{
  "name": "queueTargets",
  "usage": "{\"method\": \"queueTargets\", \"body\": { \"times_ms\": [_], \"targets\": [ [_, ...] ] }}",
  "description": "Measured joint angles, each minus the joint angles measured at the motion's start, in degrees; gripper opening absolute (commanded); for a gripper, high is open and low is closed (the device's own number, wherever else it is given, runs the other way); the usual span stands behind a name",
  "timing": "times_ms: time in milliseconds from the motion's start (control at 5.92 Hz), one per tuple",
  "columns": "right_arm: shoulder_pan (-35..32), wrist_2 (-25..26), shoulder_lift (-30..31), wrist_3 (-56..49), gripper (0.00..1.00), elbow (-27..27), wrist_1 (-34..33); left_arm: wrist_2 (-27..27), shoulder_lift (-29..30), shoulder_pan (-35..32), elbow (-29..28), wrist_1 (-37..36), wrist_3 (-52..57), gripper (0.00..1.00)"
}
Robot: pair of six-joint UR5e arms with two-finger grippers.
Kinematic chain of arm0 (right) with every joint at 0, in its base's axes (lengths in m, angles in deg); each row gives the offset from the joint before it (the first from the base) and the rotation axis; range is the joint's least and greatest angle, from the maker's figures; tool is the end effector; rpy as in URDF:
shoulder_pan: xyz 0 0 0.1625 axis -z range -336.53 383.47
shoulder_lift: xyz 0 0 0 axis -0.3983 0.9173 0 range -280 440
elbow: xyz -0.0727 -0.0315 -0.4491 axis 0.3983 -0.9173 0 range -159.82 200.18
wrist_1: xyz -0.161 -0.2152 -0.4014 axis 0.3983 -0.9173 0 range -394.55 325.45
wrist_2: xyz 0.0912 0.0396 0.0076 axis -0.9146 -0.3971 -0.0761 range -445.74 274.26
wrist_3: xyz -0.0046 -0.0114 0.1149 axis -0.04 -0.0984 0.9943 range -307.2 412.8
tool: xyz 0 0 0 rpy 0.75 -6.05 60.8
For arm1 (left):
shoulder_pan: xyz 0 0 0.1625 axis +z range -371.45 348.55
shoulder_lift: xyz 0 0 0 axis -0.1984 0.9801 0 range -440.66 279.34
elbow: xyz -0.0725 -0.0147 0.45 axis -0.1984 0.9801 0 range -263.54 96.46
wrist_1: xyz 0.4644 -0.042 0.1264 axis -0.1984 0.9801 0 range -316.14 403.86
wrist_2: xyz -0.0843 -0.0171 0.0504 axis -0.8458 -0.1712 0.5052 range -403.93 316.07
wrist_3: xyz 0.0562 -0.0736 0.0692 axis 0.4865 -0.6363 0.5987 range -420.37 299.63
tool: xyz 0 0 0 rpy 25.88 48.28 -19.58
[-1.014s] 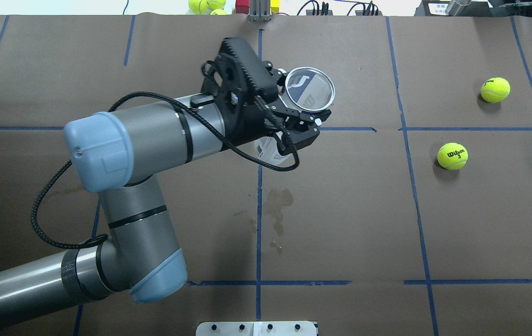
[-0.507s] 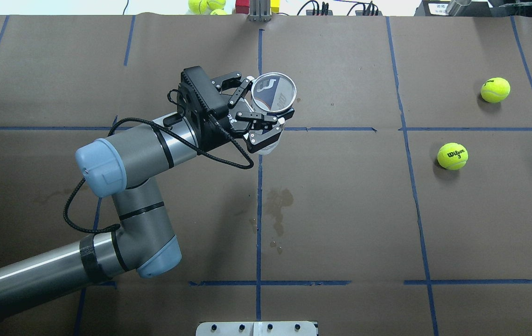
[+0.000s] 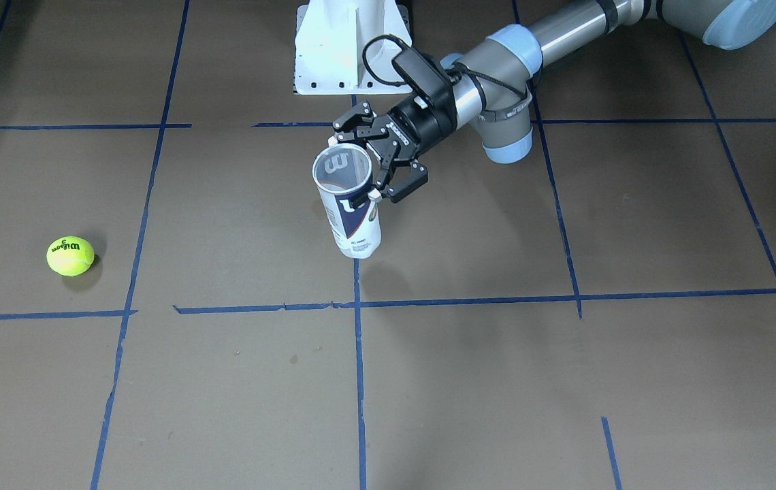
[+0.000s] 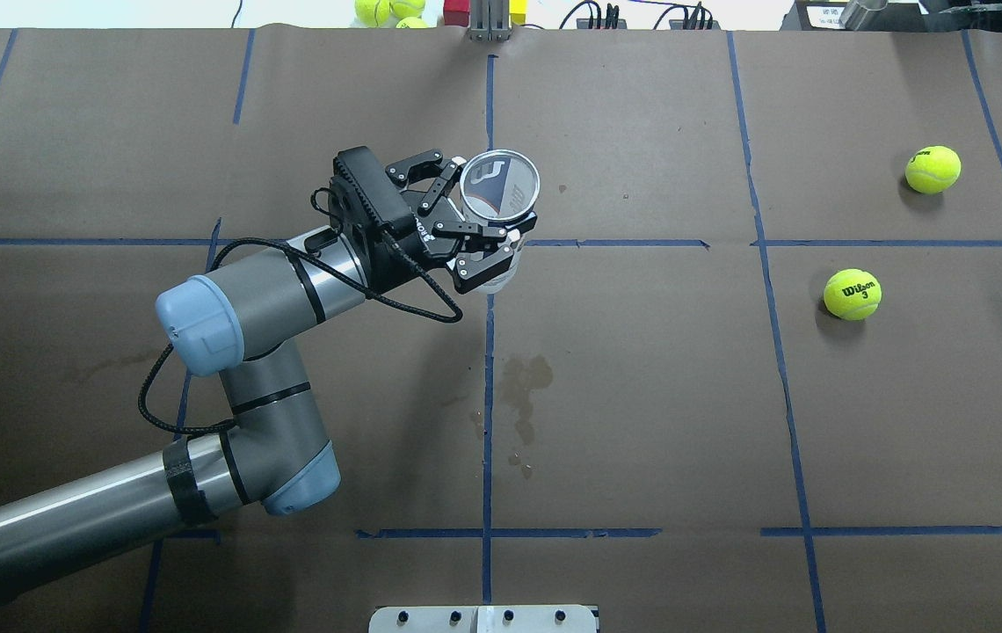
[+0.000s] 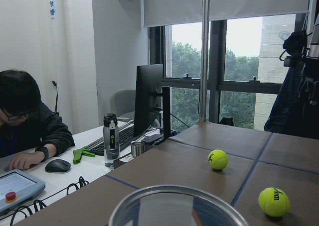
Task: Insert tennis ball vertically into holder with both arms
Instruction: 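Reach the right gripper to the nearer tennis ball and grasp it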
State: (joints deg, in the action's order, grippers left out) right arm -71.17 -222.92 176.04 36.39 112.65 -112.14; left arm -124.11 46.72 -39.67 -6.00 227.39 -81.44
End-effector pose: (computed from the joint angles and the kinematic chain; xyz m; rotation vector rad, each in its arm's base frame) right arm 0.0908 -0.5204 0.7071 0.2938 -0.7836 -0.2566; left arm 0.5890 -0.4898 0.1872 1.6200 1.2882 0.2616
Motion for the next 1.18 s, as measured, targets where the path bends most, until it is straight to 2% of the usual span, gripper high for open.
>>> {"method": "queueTargets", "body": {
  "times_ms": [338, 676, 1183],
  "targets": [
    [3.36, -1.86, -4.11, 2.65, 1.0, -0.02, -0.64, 0.99, 0.21, 0.99, -4.2, 3.86, 0.02, 0.82],
    [10.32, -3.59, -8.8, 11.92, 1.0, 1.26, -1.97, 3.02, 0.34, 1.86, -5.73, 5.79, -0.02, 0.82],
    [22.28, 1.29, -13.22, 28.79, 1.0, 5.74, -1.78, 3.44, 0.8, 2.03, -5.75, 6.13, -0.1, 0.84]
  ]
}}
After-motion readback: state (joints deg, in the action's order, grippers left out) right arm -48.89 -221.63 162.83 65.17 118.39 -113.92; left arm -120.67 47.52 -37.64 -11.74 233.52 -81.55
